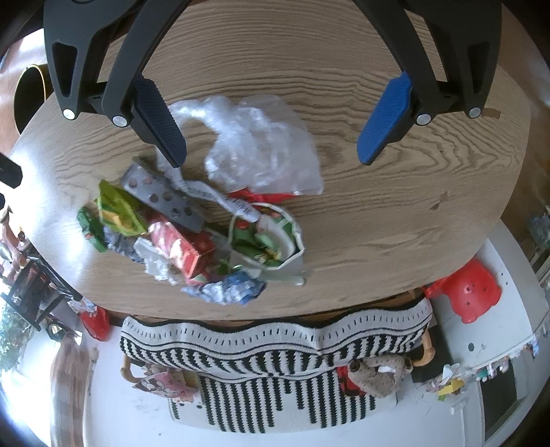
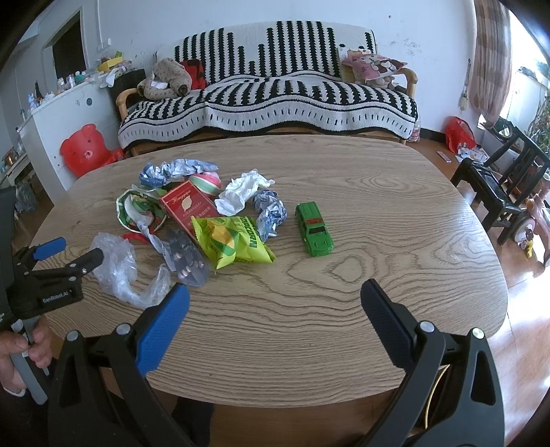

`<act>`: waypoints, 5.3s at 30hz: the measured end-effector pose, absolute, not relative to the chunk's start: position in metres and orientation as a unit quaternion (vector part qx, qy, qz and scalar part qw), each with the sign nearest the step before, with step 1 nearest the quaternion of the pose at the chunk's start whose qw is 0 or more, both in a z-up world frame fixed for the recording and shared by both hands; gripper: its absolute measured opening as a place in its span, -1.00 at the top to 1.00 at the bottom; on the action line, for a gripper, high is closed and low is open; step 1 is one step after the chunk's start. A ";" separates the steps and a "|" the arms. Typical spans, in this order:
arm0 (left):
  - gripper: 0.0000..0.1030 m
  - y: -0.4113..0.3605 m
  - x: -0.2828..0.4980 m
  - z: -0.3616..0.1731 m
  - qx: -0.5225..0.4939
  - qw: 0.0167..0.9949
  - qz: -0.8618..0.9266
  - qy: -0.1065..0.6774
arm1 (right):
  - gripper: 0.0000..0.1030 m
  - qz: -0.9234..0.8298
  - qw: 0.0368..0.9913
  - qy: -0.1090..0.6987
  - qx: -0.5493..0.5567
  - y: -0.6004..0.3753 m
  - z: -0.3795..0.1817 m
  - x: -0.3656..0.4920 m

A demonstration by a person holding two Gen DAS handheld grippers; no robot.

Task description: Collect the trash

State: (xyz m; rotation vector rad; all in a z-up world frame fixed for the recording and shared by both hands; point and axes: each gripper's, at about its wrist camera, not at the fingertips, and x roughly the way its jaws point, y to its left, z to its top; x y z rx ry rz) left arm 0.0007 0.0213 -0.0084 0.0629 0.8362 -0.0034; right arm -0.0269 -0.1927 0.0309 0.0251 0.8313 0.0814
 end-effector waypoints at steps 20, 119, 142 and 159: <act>-0.88 0.021 0.043 -0.071 0.025 0.872 -0.053 0.485 | -0.86 0.004 0.888 0.460 0.000 -0.232 -0.045 0.088; -0.87 -0.555 -0.099 -0.169 0.167 0.612 -0.476 0.609 | -0.63 -0.280 0.835 0.353 0.317 -0.607 -0.026 -0.272; -0.87 -0.563 -0.085 -0.115 0.094 0.653 -0.489 0.571 | -0.72 -0.305 0.820 0.329 0.356 -0.652 -0.029 -0.305; -0.87 -0.273 0.001 0.014 0.088 0.875 -0.288 0.379 | -0.72 -0.078 0.906 0.353 0.220 -0.448 0.036 -0.094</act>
